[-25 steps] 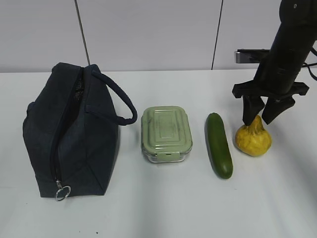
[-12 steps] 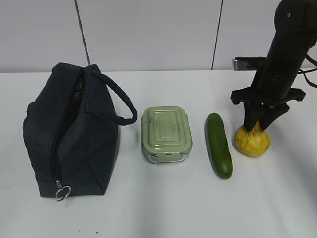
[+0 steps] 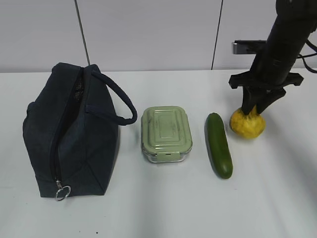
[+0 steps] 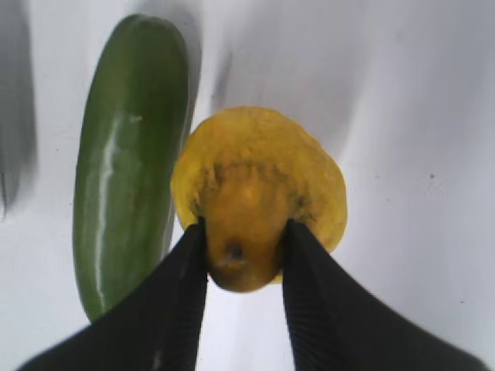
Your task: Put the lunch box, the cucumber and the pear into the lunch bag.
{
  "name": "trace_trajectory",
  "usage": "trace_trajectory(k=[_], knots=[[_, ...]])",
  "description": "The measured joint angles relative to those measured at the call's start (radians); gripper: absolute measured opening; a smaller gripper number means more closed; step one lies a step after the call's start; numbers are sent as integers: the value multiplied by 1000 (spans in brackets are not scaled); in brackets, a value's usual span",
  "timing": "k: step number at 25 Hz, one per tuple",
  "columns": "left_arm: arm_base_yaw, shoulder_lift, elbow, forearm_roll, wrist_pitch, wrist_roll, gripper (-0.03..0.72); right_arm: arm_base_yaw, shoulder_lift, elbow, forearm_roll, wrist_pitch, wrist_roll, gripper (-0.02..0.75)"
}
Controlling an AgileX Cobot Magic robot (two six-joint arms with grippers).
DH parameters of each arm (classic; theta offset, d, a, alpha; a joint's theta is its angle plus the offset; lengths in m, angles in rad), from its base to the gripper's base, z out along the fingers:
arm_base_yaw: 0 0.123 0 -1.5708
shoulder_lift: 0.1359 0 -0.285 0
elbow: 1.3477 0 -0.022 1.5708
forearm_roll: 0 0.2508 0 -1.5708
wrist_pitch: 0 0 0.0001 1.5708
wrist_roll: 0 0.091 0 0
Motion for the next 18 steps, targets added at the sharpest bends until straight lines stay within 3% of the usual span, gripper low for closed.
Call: trace_trajectory(k=[18], knots=[[0, 0, 0, 74, 0, 0, 237, 0, -2, -39, 0, 2, 0, 248]])
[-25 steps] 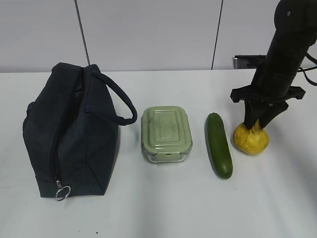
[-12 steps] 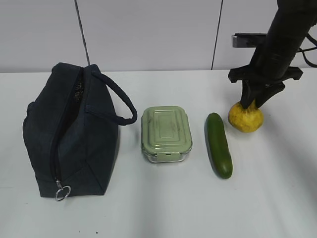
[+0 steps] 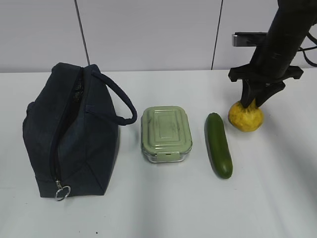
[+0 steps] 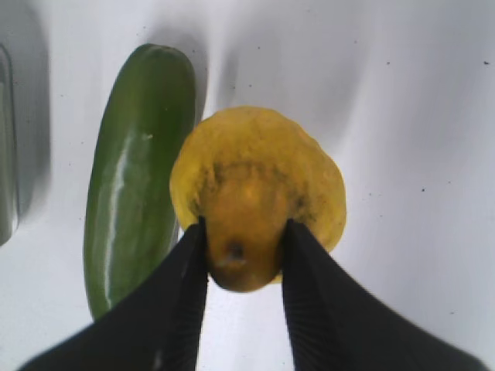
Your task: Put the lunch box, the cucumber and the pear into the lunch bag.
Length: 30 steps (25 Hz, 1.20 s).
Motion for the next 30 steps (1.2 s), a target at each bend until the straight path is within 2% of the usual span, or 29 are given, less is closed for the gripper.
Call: trace_trajectory(k=[8, 12, 15, 18, 21, 25, 30], knots=[[0, 0, 0, 0, 0, 0, 237, 0, -47, 0, 0, 2, 0, 248], [0, 0, 0, -43, 0, 1, 237, 0, -66, 0, 14, 4, -2, 248], [0, 21, -13, -113, -25, 1, 237, 0, -72, 0, 41, 4, -2, 248], [0, 99, -44, -221, -137, 1, 237, 0, -74, 0, 84, 4, -16, 248], [0, 233, -78, -301, -213, 1, 237, 0, -83, -2, 129, 6, -27, 247], [0, 464, -149, -412, -219, 6, 242, 0, -87, -28, 165, 8, -47, 247], [0, 742, -264, -587, -213, 149, 260, 0, -94, -58, 223, 10, -73, 246]])
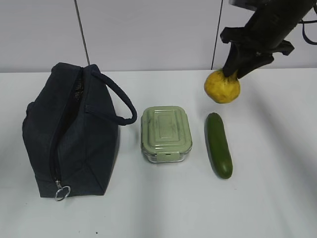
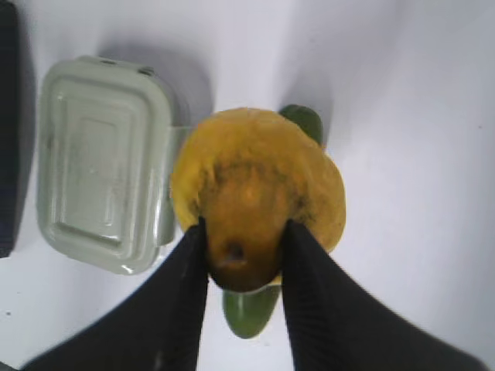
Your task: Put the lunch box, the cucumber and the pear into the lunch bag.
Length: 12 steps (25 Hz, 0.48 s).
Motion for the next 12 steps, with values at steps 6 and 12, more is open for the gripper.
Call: trace_trajectory(k=[6, 12], knots=[[-1, 282, -40, -40, 3, 70, 288, 0, -10, -26, 159, 2, -46, 246], [-42, 461, -40, -50, -42, 143, 289, 28, -10, -30, 287, 2, -94, 246]])
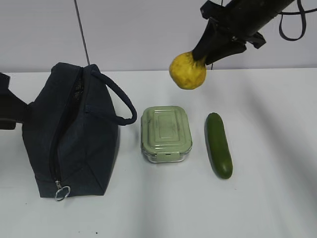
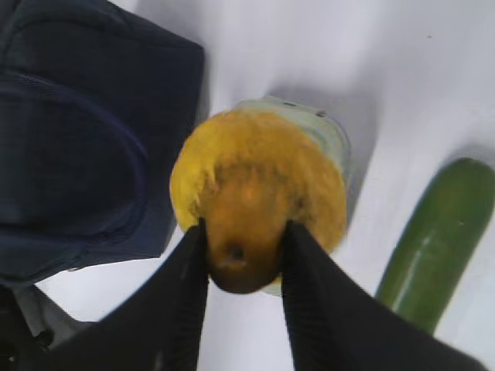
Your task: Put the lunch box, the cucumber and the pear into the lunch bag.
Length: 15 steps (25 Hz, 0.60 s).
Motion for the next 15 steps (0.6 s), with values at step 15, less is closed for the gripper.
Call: trace_trajectory(k=[15], knots=[[-55, 109, -1, 43, -128, 33, 164, 120, 0, 0, 171, 0, -145, 245]])
